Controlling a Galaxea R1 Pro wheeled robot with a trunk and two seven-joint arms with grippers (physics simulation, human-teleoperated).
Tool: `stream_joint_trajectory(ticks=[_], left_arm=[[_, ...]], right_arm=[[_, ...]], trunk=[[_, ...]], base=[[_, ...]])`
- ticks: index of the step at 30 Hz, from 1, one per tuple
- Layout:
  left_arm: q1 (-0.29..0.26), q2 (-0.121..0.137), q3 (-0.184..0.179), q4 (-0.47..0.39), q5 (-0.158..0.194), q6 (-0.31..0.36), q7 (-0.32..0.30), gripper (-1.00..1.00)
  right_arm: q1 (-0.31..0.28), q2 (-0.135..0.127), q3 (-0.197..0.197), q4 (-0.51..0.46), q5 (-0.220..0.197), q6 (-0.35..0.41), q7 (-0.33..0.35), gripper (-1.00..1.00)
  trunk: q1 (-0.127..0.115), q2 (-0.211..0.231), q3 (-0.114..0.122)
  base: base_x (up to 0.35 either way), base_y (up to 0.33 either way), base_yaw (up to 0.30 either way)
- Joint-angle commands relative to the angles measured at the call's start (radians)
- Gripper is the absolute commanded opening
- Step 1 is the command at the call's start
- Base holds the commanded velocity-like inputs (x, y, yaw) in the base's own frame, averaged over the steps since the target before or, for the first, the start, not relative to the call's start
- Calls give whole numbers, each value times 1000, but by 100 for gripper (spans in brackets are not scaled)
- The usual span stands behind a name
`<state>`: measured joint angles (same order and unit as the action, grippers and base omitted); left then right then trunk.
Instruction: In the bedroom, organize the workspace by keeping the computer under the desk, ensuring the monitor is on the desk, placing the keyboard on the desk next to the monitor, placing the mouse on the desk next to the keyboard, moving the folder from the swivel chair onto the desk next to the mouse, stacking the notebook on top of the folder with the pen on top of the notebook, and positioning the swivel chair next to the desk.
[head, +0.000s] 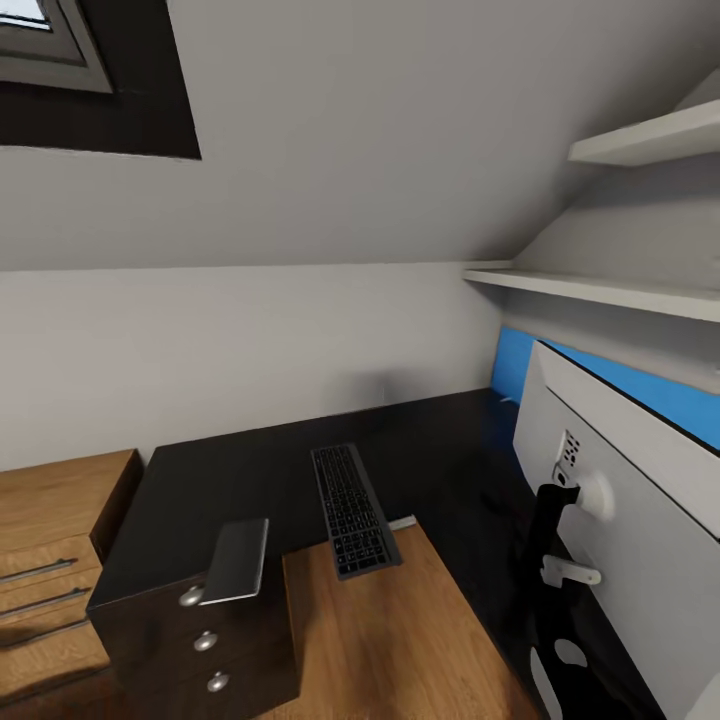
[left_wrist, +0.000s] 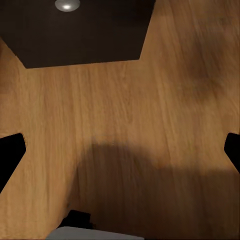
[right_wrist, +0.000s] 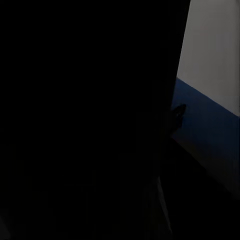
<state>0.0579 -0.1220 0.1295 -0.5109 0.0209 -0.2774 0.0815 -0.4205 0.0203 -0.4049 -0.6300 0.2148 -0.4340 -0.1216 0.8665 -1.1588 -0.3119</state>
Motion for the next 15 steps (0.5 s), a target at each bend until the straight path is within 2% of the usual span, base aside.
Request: stream_joint_trajectory(ticks=[1, 5, 15], left_arm=[[0, -1, 2, -1, 2, -1, 0, 100], [0, -1, 2, -1, 2, -1, 0, 100], [0, 0, 1, -1, 2, -1, 0, 100]], right_arm=[[-1, 1, -5, -1, 9, -3, -4, -100], [-1, 1, -5, -1, 9, -3, -4, -100], [-1, 0, -3, 0, 9, -4, -3, -100]], trunk=[[-1, -1, -1], [-1, -1, -1], [-1, -1, -1]], base=[[-305, -44, 0], [-281, -106, 0], [-257, -214, 0]])
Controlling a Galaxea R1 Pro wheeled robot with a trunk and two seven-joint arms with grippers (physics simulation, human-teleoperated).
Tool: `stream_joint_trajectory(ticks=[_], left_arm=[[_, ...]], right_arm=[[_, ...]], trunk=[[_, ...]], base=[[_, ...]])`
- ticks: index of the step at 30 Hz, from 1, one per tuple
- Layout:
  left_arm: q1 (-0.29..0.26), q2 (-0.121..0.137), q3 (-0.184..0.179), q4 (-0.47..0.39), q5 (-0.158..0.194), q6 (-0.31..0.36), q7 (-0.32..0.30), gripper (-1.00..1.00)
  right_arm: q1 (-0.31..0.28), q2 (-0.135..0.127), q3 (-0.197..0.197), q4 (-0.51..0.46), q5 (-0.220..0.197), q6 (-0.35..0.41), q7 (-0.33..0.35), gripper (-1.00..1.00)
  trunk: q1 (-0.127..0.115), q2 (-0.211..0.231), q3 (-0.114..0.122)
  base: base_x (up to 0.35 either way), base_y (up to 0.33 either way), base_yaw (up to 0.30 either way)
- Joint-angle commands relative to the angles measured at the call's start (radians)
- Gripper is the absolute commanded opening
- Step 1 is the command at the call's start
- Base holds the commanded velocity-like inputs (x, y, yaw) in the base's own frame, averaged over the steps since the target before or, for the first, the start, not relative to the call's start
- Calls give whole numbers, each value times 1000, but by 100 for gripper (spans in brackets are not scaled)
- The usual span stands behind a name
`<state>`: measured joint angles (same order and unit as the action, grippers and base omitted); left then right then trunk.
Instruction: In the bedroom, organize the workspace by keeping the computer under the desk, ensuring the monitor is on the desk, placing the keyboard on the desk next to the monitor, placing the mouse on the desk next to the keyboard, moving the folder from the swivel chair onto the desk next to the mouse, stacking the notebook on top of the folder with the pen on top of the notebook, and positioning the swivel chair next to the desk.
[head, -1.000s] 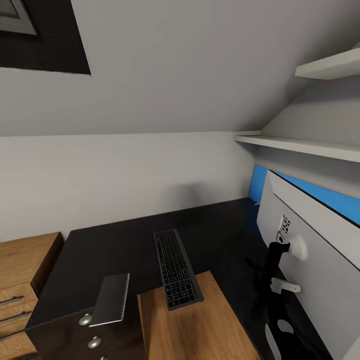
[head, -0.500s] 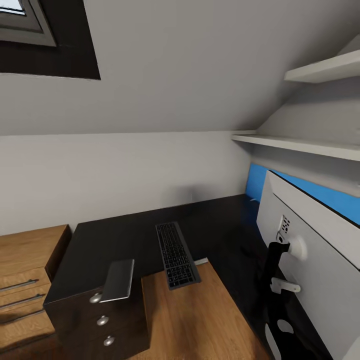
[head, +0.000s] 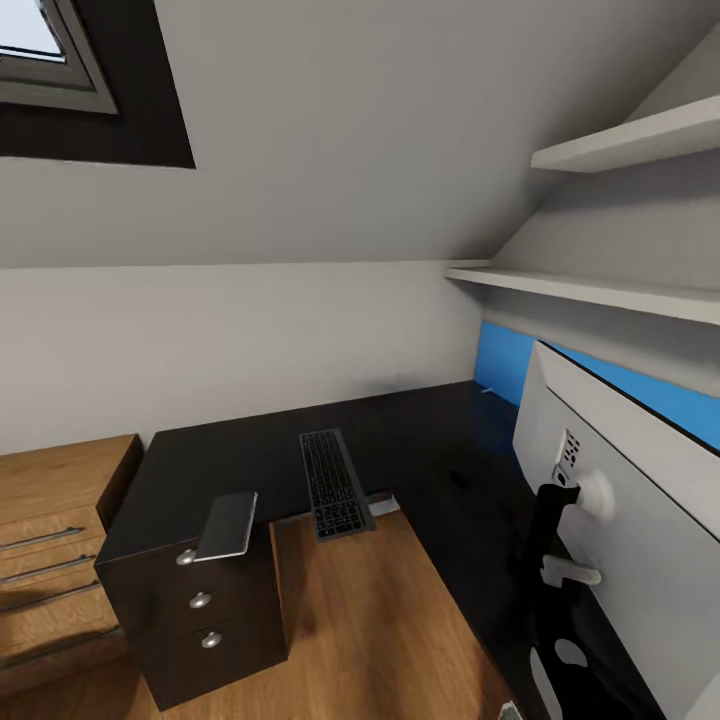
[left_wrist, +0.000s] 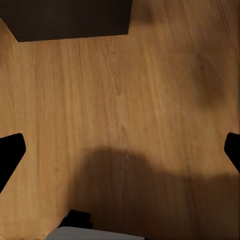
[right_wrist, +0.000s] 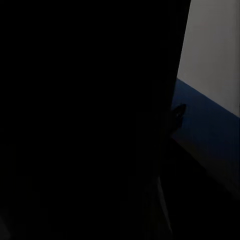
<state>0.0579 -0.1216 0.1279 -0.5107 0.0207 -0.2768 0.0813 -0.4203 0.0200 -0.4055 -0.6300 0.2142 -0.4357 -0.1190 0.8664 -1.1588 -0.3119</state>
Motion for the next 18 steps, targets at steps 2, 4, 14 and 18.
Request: stream_joint_trajectory(ticks=[2, 4, 14, 18], left_arm=[[0, -1, 3, -2, 1, -1, 0, 100], [0, -1, 3, -2, 1, -1, 0, 100], [0, -1, 3, -2, 1, -1, 0, 100], [0, -1, 3, -2, 1, -1, 0, 100]], right_arm=[[-2, 1, -1, 0, 10, -3, -5, -100], [-2, 1, 0, 0, 11, -3, -4, -100], [-2, 1, 1, -2, 11, -3, -2, -100], [-2, 1, 2, -2, 11, -3, -2, -100]], trunk=[[0, -1, -1], [0, -1, -1], [0, -1, -1], [0, -1, -1]], base=[[-180, -165, 0], [-83, -76, 0], [-29, -14, 0], [-161, -1, 0]])
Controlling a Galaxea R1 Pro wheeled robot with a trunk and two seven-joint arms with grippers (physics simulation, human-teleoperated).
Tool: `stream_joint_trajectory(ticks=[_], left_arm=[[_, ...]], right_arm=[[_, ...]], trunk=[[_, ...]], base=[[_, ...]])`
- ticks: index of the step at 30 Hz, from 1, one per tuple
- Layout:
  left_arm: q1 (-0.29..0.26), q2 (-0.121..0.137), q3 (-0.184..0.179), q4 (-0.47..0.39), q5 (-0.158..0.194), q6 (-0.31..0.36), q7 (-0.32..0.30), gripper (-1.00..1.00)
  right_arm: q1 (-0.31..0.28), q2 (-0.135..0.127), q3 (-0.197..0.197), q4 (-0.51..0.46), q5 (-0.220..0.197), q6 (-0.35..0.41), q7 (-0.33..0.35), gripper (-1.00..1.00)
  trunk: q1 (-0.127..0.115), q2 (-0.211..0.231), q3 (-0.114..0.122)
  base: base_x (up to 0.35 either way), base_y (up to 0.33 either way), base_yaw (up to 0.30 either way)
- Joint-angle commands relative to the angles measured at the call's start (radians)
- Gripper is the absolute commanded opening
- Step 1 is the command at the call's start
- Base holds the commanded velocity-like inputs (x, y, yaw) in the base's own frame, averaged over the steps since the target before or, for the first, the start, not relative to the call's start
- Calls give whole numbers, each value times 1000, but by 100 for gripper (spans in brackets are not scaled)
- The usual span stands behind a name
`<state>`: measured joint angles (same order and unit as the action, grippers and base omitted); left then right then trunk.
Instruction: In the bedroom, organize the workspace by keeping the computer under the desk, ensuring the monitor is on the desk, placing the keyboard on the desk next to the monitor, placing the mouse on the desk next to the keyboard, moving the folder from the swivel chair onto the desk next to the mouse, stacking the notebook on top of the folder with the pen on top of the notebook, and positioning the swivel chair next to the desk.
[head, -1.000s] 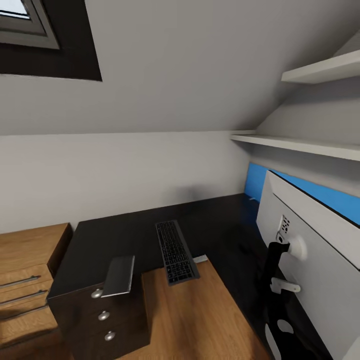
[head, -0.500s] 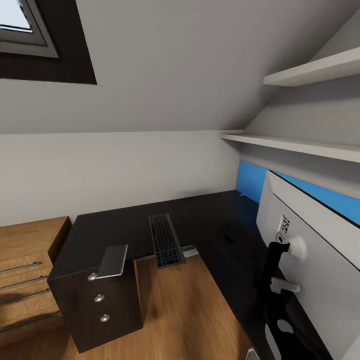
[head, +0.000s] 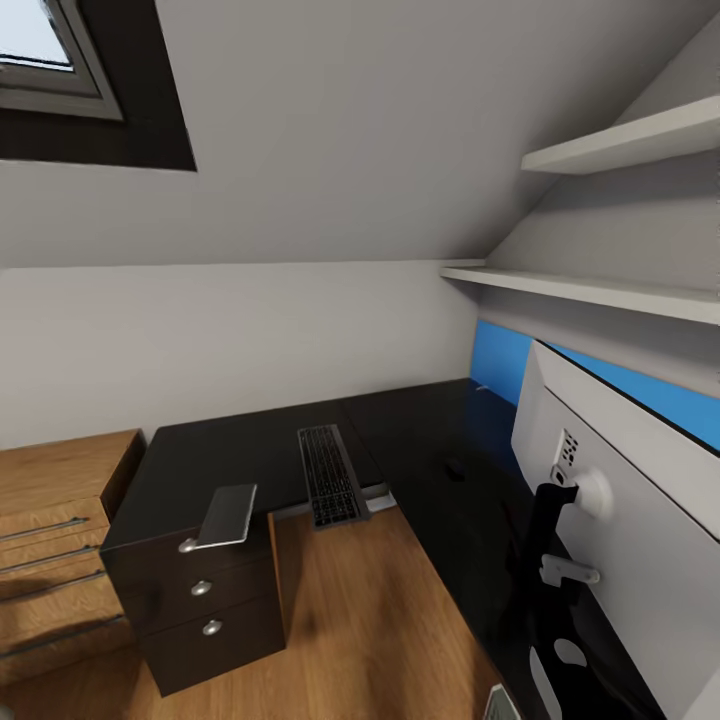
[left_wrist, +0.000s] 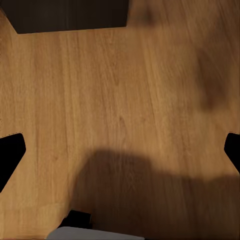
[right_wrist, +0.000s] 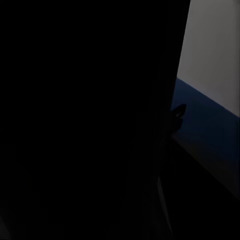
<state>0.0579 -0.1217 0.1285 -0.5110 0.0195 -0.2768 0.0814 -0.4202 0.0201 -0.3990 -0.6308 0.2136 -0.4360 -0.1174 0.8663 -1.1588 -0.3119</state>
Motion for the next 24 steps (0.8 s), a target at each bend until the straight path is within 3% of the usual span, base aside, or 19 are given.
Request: stream_joint_trajectory(ticks=[1, 13, 24], left_arm=[[0, -1, 2, -1, 2, -1, 0, 100], [0, -1, 3, -1, 2, -1, 0, 100], [0, -1, 3, -1, 3, -2, 0, 100]], right_arm=[[-2, 1, -5, -1, 12, -3, -4, -100], [-2, 0, -4, -1, 12, -3, -2, -100], [-2, 0, -4, -1, 13, -3, -2, -100]], trunk=[[0, -1, -1], [0, -1, -1], [0, -1, -1]], base=[[-196, 0, 0], [-123, -60, 0], [-15, -21, 0]])
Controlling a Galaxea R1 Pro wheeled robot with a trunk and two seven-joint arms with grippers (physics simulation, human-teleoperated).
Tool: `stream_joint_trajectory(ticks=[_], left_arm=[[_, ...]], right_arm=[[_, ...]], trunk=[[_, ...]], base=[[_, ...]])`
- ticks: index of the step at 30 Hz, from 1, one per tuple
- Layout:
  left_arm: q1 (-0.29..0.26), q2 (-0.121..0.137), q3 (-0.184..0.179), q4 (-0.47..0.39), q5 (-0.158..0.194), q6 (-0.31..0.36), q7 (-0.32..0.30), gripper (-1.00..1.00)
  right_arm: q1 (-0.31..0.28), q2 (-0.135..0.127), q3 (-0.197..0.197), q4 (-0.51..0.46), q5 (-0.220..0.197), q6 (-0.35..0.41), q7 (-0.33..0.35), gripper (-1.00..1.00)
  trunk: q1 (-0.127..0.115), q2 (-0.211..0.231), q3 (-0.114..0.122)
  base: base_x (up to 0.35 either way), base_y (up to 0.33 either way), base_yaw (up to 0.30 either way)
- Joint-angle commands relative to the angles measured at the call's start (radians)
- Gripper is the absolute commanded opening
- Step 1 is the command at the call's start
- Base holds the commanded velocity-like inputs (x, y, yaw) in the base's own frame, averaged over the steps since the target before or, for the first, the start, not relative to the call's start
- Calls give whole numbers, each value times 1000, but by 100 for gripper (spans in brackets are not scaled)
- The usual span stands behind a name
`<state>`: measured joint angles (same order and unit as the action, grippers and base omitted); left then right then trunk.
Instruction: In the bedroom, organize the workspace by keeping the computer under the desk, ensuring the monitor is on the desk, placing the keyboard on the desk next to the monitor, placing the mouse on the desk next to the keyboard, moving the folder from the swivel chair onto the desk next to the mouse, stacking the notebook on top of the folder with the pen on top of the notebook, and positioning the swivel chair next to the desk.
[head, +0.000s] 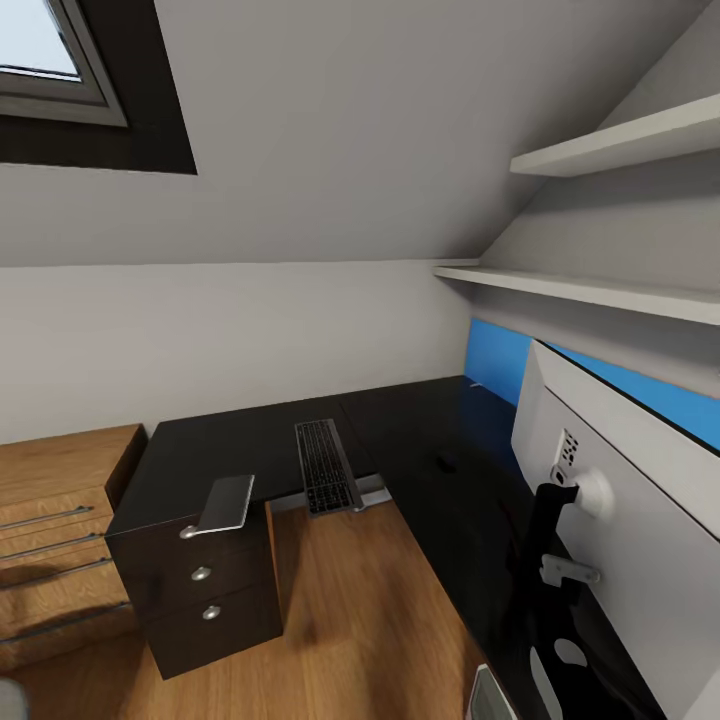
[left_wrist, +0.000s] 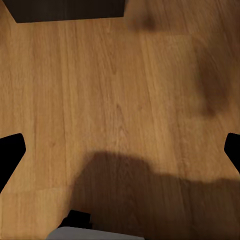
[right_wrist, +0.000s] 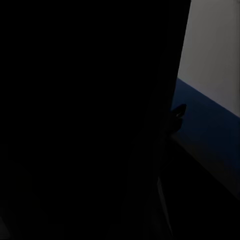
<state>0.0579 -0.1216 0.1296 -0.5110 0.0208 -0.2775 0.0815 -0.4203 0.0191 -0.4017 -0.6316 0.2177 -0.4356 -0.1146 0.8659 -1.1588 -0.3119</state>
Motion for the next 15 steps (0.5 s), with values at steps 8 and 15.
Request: stream_joint_trajectory(ticks=[8, 15], left_arm=[[0, -1, 2, -1, 2, -1, 0, 100], [0, -1, 2, -1, 2, -1, 0, 100]], right_arm=[[-1, 1, -2, 0, 11, -3, -5, -100], [-1, 1, -2, 0, 11, -9, -4, -100]], trunk=[[0, -1, -1], [0, -1, -1]], base=[[0, 0, 0], [0, 0, 0]])
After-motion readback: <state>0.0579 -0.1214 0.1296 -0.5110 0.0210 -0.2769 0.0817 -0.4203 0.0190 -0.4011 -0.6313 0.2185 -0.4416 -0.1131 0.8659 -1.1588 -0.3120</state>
